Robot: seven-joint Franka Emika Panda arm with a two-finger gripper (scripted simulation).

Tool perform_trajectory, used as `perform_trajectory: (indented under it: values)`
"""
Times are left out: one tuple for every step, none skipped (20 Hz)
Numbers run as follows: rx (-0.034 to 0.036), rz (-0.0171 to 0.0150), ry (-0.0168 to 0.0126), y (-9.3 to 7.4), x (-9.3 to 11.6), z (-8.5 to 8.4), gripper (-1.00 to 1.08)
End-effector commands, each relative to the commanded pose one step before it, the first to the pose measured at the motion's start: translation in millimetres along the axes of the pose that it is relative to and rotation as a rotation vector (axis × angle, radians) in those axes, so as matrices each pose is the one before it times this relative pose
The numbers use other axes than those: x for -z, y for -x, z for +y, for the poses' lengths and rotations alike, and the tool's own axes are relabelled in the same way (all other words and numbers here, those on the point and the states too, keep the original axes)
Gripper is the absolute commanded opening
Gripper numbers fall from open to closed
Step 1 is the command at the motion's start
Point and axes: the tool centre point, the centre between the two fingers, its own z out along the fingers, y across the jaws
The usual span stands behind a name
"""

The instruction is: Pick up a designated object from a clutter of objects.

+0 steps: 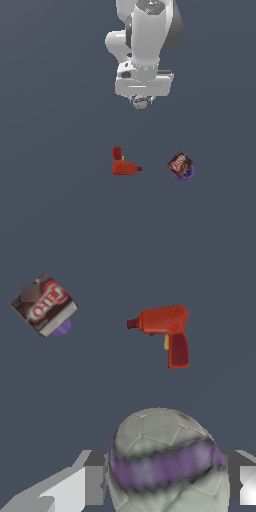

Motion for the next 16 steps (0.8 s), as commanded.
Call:
perform_trajectory:
  values:
    - [-0.00007, 0.00034, 0.00055, 7.7, 21.67, -19.07, -1.0]
    - [0.0, 0.0, 0.0, 2.69, 8.22, -7.38, -1.0]
    - [0.00029, -0.00011, -0.00062, 2.62, 8.12, -7.25, -1.0]
    - [0.0, 0.0, 0.0, 2.55, 7.99, -7.22, -1.0]
    - [0.00032, -0.00012, -0.0006, 2.46, 7.85, -7.06, -1.0]
    - [0.0, 0.0, 0.0, 2.37, 7.66, -6.98, -1.0]
    - [0.00039, -0.00017, -0.00088, 2.25, 7.46, -6.67, -1.0]
    - [0.0, 0.0, 0.0, 2.11, 7.11, -6.54, -1.0]
    - [0.00022, -0.00011, -0.00065, 1.94, 6.75, -6.07, -1.0]
    - [0.00019, -0.0001, -0.00066, 1.77, 6.33, -5.68, -1.0]
    - [0.0, 0.0, 0.0, 1.6, 5.85, -5.46, -1.0]
    - [0.00011, -0.00009, -0.00068, 1.42, 5.47, -4.87, -1.0]
    - [0.0, 0.0, 0.0, 1.26, 4.95, -4.67, -1.0]
    - [0.00003, -0.00007, -0.00069, 1.07, 4.58, -4.02, -1.0]
    - [0.0, 0.0, 0.0, 0.93, 4.03, -3.85, -1.0]
    - [-0.00007, -0.00004, -0.00069, 0.75, 3.66, -3.13, -1.0]
